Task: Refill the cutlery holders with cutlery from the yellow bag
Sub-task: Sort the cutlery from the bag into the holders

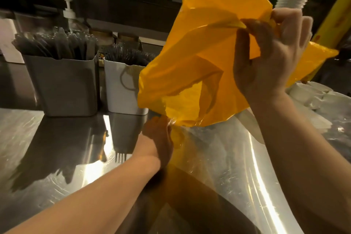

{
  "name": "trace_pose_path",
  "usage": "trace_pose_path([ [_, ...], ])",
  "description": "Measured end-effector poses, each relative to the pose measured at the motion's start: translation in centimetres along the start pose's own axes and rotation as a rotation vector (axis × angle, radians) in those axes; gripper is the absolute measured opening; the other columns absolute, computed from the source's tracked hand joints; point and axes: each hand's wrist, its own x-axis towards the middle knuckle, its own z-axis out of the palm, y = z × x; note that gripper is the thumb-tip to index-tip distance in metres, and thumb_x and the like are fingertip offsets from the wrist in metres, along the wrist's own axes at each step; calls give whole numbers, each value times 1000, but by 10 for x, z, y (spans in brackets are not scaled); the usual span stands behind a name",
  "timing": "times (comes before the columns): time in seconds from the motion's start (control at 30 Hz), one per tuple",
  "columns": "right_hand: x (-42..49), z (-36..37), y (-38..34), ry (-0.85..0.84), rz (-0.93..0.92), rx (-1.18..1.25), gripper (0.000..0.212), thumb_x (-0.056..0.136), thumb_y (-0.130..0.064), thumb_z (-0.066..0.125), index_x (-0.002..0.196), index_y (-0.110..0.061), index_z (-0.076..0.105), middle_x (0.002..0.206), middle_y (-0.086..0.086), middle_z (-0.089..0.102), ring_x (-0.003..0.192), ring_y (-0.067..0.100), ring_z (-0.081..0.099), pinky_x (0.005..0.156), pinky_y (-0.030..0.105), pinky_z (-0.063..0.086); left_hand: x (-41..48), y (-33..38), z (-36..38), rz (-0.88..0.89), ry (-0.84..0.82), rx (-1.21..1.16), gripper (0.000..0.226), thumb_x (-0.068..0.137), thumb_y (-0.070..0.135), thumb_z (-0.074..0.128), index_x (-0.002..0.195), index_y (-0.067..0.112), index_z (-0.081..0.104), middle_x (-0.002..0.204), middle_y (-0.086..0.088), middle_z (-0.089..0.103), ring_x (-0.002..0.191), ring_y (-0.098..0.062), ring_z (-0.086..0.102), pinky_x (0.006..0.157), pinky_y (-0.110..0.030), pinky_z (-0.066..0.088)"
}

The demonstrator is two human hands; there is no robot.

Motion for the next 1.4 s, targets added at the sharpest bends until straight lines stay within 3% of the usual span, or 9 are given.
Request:
trace_pose_path([
  [0.2, 2, -31, 51, -438, 309, -247, 40, 98, -38, 52, 119, -8, 69, 121, 17, 57, 114, 40, 49, 93, 43, 40, 1, 0, -34, 17, -300, 155, 36, 99, 14, 54, 133, 25, 50, 126, 2, 61, 114, -23, 58, 95, -35, 49],
  [0.4, -18, -62, 86, -770, 464, -402, 38, 98, -34, 59, 118, -4, 69, 114, 26, 56, 106, 48, 53, 86, 50, 47, 4, -6, -70, 117, -684, 322, 28, 97, 43, 61, 124, 40, 54, 100, 20, 55, 97, -9, 55, 82, -26, 43],
  [0.63, -54, -66, 82, -1145, 628, -483, 35, 96, -40, 61, 119, -15, 69, 111, 14, 68, 99, 37, 62, 79, 44, 52, 3, -3, -65, 98, -551, 205, 41, 91, 40, 70, 125, 43, 47, 83, 24, 47, 83, -8, 52, 75, -22, 41],
  [0.77, -72, -63, 76, -1188, 659, -525, 38, 97, -46, 58, 121, -17, 67, 107, 10, 67, 92, 31, 61, 71, 39, 52, 3, -3, -62, 109, -554, 313, 9, 94, 43, 64, 101, 40, 58, 91, 19, 57, 96, -14, 59, 83, -30, 47],
  [0.97, -84, -62, 61, -1432, 587, -623, 67, 93, -70, 44, 145, -28, 45, 151, 12, 37, 138, 38, 34, 109, 54, 34, 14, -14, -87, 4, -618, 440, 14, 98, 39, 60, 87, 31, 60, 89, 9, 63, 89, -14, 60, 76, -29, 45],
  [1.03, -70, -57, 46, -1359, 522, -520, 63, 94, -64, 49, 147, -28, 44, 155, 11, 34, 142, 37, 28, 113, 56, 30, 25, -30, -105, -51, -493, 382, 19, 99, 40, 58, 82, 32, 59, 85, 9, 64, 84, -14, 61, 71, -30, 43],
  [1.13, -45, -43, 1, -1166, 414, -90, 38, 95, -47, 60, 128, -29, 62, 125, -2, 61, 116, 20, 54, 92, 38, 52, 27, -28, -114, -175, -393, -193, 22, 102, 31, 56, 83, 25, 64, 64, 10, 59, 62, -11, 53, 61, -29, 42],
  [1.23, -32, -24, -53, -1240, 634, 451, 12, 95, -38, 63, 103, -30, 67, 93, -13, 67, 84, 6, 63, 64, 17, 50, 17, 1, -106, -262, -394, -661, 20, 104, 23, 53, 87, 18, 64, 51, 15, 54, 50, -4, 49, 58, -23, 40],
  [1.4, -56, -5, -96, -1147, 953, 934, 10, 93, -26, 67, 95, -18, 73, 79, -2, 73, 74, 16, 70, 59, 24, 55, 9, 15, -97, -340, -437, -766, 24, 106, 30, 48, 97, 19, 68, 72, 6, 70, 60, -2, 64, 63, -21, 46],
])
